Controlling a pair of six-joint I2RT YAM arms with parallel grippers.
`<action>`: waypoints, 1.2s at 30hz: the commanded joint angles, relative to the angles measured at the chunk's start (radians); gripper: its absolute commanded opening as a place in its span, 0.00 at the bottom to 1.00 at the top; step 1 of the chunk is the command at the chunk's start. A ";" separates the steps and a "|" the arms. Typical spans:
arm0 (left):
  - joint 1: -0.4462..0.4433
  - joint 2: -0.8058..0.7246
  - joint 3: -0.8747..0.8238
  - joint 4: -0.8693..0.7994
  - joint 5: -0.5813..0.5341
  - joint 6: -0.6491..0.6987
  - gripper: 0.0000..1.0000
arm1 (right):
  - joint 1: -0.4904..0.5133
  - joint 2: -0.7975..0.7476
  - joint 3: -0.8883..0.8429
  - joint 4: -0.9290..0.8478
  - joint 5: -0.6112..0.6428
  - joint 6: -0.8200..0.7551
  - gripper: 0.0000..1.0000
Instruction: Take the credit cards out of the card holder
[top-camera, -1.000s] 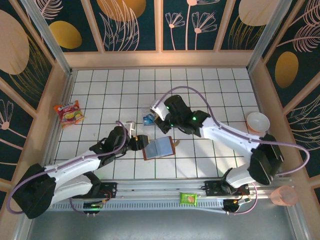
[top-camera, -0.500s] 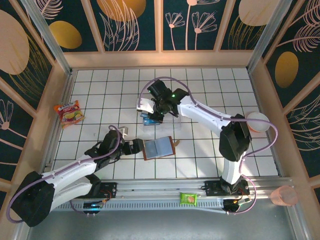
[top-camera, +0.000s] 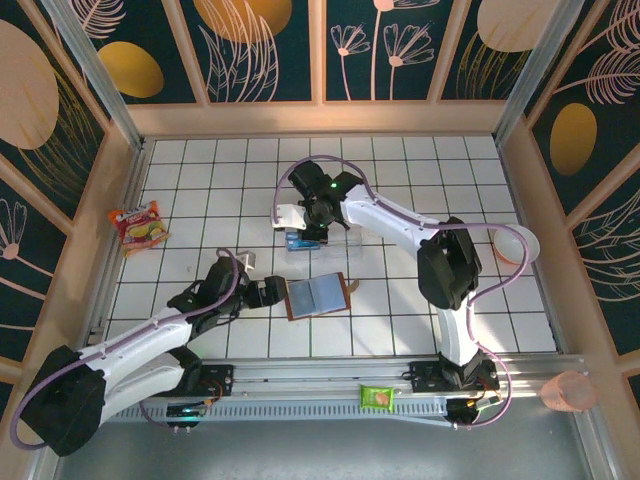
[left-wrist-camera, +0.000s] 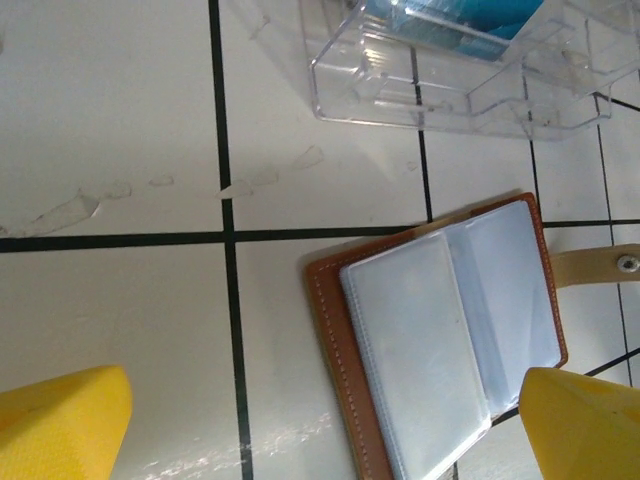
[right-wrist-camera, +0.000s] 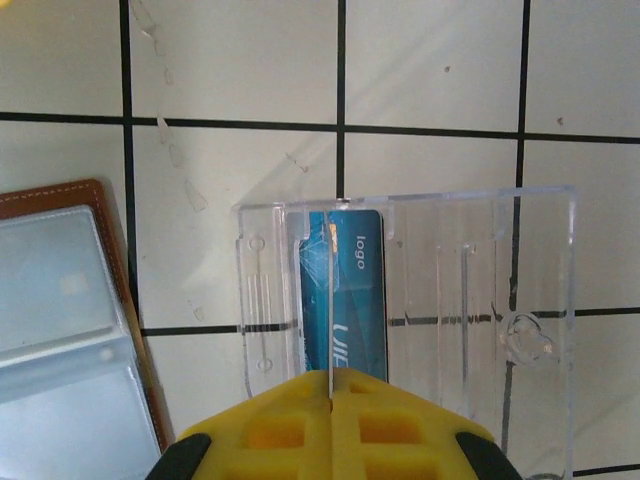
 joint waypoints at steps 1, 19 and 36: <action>0.006 0.015 0.033 -0.045 0.001 0.004 0.99 | -0.016 0.032 0.055 -0.029 0.017 -0.055 0.00; 0.008 0.019 0.039 -0.064 -0.012 0.004 0.99 | -0.024 0.099 0.065 -0.025 0.017 -0.060 0.01; 0.008 -0.087 -0.039 0.022 -0.035 -0.053 0.99 | -0.016 -0.114 -0.098 0.372 -0.133 0.297 0.34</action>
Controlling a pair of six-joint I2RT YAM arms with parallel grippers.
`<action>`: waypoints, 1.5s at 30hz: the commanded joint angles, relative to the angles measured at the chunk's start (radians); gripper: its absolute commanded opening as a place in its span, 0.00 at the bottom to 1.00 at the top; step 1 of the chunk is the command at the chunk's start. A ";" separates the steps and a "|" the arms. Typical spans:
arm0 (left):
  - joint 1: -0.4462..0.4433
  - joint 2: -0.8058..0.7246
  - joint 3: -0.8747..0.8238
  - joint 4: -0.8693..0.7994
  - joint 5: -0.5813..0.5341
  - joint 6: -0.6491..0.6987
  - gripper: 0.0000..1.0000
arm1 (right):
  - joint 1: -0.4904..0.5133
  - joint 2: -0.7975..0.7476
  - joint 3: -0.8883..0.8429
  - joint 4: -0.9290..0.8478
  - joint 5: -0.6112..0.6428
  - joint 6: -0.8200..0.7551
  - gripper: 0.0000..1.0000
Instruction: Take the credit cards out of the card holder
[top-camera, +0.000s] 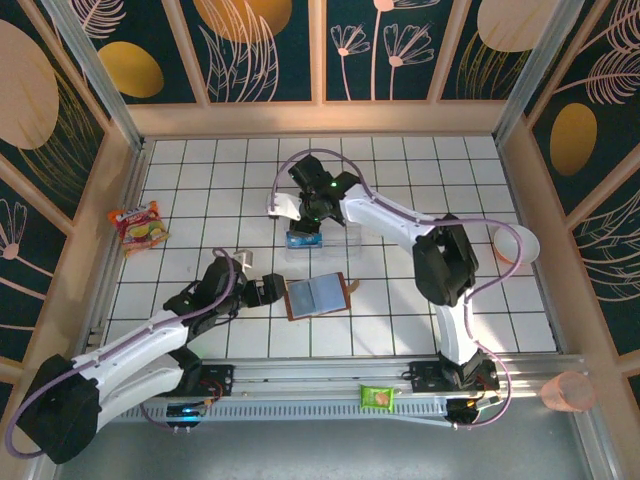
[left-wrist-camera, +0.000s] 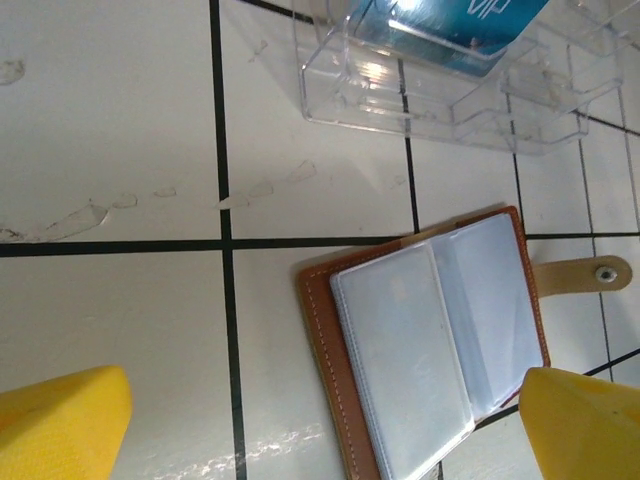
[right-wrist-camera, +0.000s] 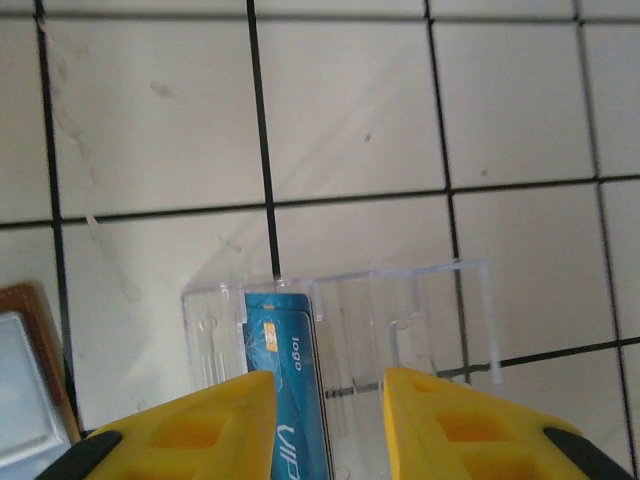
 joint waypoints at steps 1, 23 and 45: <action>0.007 -0.030 -0.035 0.055 -0.019 -0.041 0.99 | 0.006 -0.130 -0.095 0.226 -0.068 0.218 0.34; 0.007 -0.222 -0.129 0.085 -0.130 -0.085 0.97 | 0.286 -0.412 -0.759 0.481 0.360 1.187 0.41; 0.008 -0.207 -0.134 0.072 -0.088 -0.066 0.82 | 0.447 -0.154 -0.644 0.357 0.422 1.195 0.41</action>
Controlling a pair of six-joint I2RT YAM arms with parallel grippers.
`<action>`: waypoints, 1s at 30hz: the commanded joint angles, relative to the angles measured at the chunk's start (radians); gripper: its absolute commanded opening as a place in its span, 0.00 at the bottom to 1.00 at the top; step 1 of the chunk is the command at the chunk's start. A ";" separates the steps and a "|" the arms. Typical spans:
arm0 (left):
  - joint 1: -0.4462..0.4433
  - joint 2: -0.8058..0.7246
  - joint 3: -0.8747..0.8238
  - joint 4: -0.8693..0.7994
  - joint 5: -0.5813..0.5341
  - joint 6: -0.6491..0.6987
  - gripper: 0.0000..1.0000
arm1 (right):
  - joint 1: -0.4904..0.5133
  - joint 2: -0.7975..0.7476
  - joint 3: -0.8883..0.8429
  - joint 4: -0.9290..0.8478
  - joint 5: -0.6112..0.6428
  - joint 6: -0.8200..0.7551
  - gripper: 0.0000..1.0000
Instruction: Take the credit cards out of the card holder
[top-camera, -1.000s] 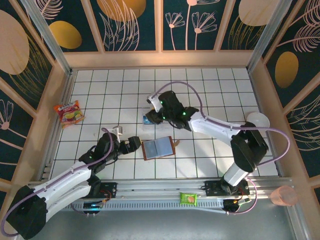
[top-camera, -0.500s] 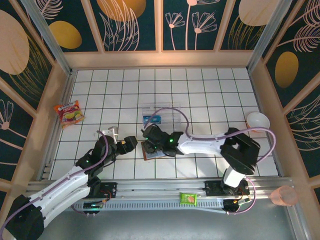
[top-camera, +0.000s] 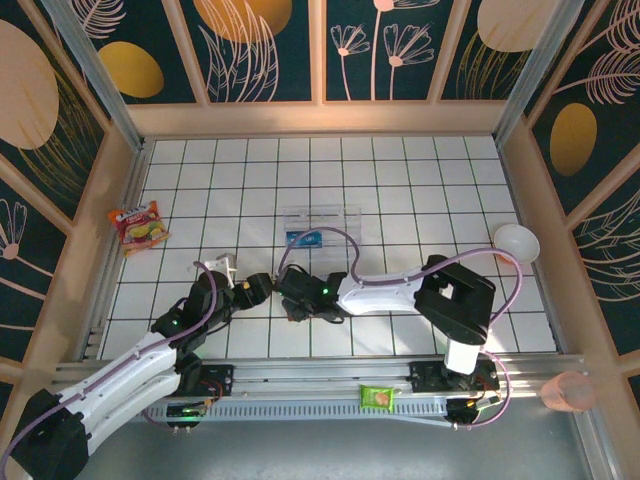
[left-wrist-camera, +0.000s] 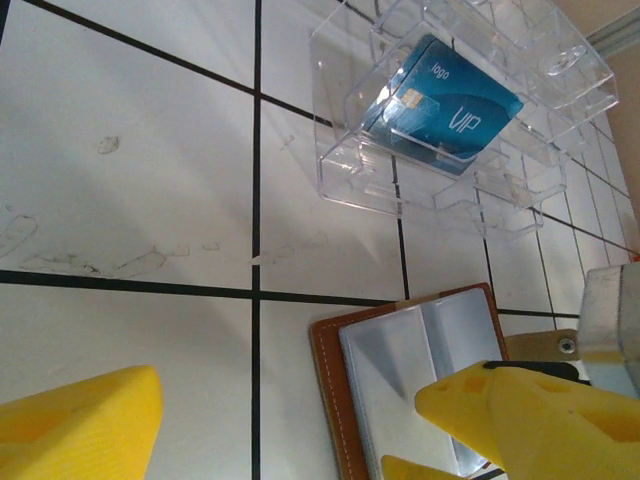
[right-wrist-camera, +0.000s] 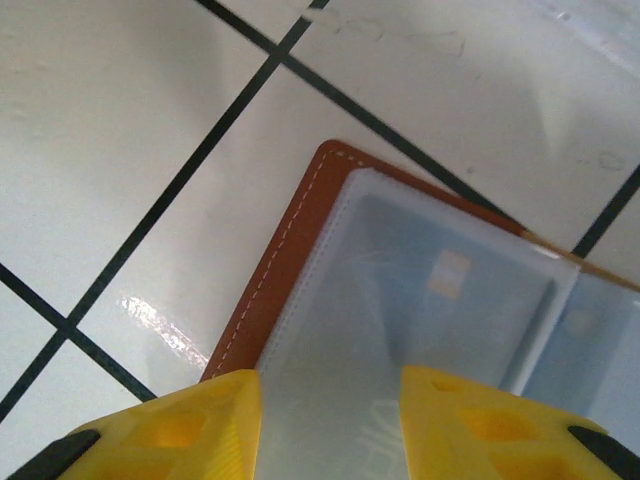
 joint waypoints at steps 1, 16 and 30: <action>0.004 0.016 -0.001 0.000 0.024 0.015 0.82 | 0.010 0.038 0.030 -0.042 0.010 0.026 0.41; 0.001 0.162 0.008 0.132 0.172 0.052 0.45 | -0.012 -0.074 -0.053 0.092 -0.037 0.115 0.00; -0.098 0.461 0.076 0.313 0.224 0.054 0.12 | -0.071 -0.185 -0.153 0.154 -0.099 0.342 0.00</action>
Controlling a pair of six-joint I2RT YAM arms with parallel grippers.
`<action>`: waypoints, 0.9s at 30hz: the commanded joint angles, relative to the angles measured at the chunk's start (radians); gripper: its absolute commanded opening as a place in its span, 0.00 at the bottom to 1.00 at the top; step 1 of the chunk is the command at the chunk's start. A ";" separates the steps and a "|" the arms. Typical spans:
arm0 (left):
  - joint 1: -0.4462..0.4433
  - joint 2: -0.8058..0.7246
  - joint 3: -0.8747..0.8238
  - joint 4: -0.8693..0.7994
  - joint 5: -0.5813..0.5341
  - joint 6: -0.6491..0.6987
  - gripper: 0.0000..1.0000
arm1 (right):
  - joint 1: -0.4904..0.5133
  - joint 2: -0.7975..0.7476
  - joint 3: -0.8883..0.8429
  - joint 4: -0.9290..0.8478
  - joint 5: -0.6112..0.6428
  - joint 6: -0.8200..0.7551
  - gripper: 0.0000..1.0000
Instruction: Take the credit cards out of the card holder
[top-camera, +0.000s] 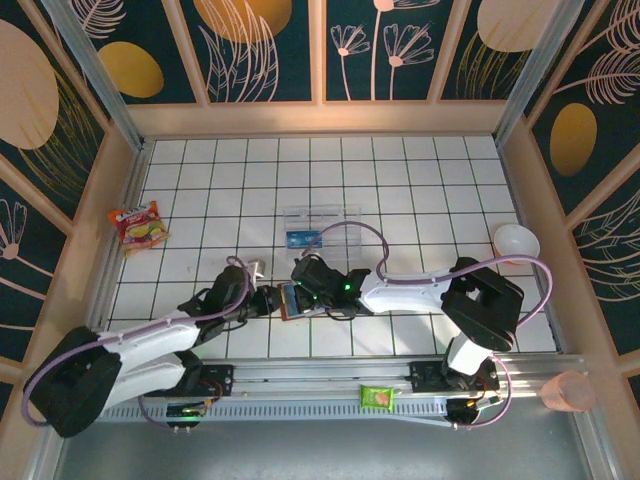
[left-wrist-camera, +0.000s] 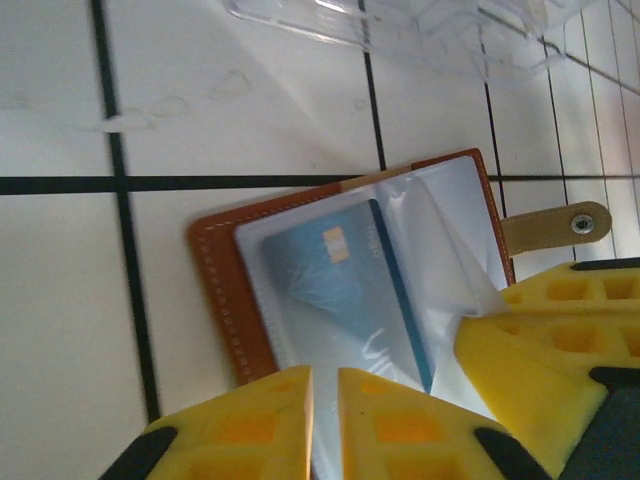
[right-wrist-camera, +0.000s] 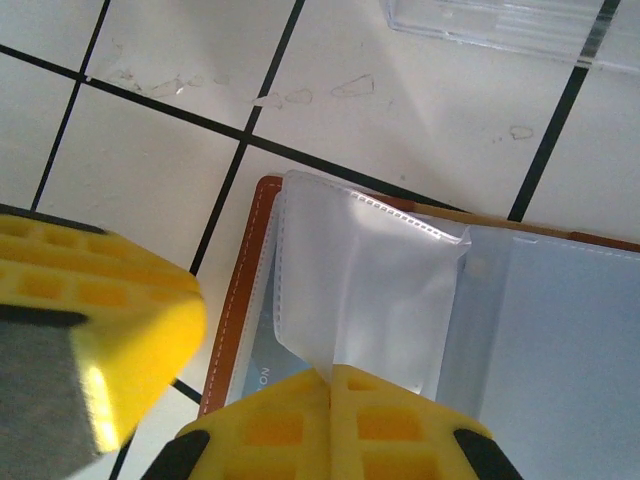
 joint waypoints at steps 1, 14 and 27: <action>-0.019 0.070 0.038 0.081 0.021 0.013 0.11 | 0.000 -0.032 -0.015 0.012 0.000 0.067 0.00; -0.019 0.178 0.060 0.018 -0.018 0.061 0.00 | -0.002 -0.055 -0.032 -0.170 0.151 0.198 0.17; -0.019 0.132 0.086 -0.012 -0.014 0.091 0.05 | -0.030 -0.263 -0.133 -0.312 0.303 0.260 0.42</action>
